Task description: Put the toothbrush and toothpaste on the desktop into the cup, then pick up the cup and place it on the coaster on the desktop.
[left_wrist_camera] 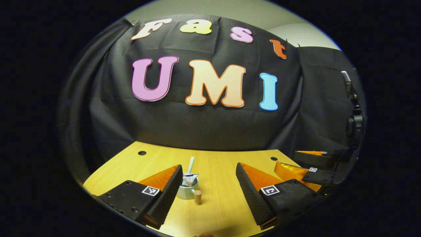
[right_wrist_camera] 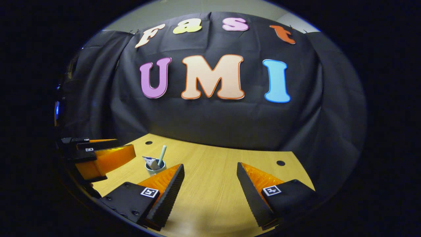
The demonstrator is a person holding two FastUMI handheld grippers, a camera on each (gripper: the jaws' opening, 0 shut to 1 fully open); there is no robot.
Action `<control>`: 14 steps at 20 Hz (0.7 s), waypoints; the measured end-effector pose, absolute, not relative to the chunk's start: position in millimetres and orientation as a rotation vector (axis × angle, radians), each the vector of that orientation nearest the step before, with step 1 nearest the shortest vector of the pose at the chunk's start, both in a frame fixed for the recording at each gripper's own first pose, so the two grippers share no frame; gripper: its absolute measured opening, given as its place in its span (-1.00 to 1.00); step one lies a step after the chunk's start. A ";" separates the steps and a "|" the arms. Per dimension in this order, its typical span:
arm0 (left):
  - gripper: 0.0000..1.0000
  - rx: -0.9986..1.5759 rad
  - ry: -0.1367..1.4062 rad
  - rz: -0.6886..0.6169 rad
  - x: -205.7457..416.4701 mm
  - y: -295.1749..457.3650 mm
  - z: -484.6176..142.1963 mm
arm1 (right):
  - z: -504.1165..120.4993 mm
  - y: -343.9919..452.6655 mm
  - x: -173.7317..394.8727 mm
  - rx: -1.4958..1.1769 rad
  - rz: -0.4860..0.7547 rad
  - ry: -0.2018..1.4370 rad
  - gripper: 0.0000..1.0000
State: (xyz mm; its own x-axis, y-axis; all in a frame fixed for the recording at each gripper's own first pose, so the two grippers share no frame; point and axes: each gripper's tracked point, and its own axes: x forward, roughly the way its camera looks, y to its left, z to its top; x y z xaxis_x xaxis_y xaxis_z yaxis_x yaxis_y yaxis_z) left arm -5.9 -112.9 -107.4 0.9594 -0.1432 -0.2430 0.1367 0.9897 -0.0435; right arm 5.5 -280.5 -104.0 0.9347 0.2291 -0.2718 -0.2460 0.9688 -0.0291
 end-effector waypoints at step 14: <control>0.88 0.038 0.080 -0.193 -19.4 -133.6 -29.8 | 1.4 -349.6 -35.1 0.040 0.023 0.038 0.96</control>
State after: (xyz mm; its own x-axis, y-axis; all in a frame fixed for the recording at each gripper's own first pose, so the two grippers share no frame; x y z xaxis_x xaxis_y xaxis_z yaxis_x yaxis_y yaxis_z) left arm -19.4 -133.6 -29.8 0.9782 -0.1900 -0.0833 0.1930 0.9808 0.0298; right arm -35.1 -349.6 1.4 0.9990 0.0235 -0.0374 -0.0220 0.9990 0.0400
